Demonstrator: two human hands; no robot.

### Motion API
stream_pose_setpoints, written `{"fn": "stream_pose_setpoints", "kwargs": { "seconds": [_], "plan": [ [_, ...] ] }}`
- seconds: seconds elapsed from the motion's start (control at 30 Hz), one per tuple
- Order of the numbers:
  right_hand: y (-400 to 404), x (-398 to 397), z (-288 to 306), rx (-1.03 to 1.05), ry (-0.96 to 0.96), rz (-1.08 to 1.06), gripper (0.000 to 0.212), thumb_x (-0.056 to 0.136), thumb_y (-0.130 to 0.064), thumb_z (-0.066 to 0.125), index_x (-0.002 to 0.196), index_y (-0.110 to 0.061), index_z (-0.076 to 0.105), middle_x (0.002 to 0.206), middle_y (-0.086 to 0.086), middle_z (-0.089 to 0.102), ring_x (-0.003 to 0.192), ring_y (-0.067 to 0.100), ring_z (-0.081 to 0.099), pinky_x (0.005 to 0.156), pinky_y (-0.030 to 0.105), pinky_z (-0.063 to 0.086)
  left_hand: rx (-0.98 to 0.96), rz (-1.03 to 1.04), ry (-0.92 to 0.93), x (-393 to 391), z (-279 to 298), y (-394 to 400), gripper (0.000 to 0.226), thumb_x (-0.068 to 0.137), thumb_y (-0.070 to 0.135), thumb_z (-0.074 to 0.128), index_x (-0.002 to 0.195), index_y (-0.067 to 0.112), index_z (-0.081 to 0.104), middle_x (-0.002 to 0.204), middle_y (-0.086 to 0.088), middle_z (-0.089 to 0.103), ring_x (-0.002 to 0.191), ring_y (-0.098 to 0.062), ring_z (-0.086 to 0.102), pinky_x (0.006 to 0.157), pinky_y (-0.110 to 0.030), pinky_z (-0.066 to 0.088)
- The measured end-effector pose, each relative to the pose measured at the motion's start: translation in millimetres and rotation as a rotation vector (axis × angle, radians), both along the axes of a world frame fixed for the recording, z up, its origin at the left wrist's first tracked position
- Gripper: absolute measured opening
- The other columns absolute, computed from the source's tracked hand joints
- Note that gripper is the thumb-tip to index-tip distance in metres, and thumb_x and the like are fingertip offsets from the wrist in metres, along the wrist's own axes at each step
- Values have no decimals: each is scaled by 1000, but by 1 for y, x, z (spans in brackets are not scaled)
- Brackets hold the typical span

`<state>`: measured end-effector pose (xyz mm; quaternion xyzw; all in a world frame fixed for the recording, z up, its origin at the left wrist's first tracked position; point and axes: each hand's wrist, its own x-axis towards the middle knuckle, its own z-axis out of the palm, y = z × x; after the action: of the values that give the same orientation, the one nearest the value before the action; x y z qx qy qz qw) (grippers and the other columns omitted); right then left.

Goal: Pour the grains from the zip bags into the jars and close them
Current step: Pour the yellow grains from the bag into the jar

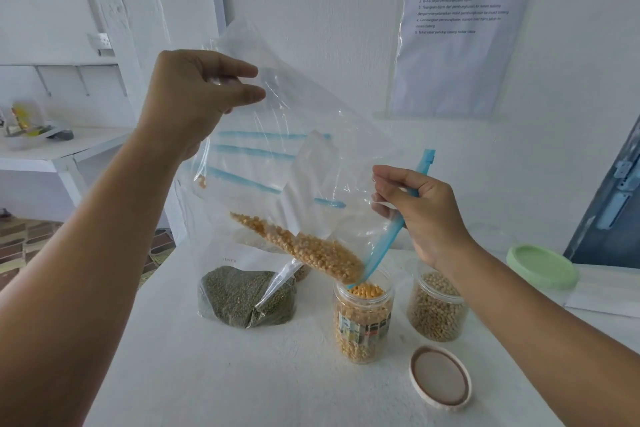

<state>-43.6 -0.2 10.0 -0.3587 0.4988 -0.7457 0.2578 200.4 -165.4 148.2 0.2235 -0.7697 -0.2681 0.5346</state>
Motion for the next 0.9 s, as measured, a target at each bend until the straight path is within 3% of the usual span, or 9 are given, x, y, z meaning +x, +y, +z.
{"fn": "stream_pose_setpoints", "kwargs": {
  "seconds": [0.27,0.9],
  "plan": [
    [1,2,2,-8,-1,-7,19,91,-6,76,103,-20,83,108,10,77,91,24,71,86,37,63,-2,10,0,1,1,4,25,76,22,92,98,25,80,76,-3,67,60,-5,52,65,-18,51],
    [0,1,-2,-14,11,-16,21,93,-5,75,109,-16,81,108,9,77,88,20,71,86,36,62,0,12,1,1,-1,2,28,74,27,93,100,25,81,75,3,66,60,-5,51,66,-17,50]
  ]
}}
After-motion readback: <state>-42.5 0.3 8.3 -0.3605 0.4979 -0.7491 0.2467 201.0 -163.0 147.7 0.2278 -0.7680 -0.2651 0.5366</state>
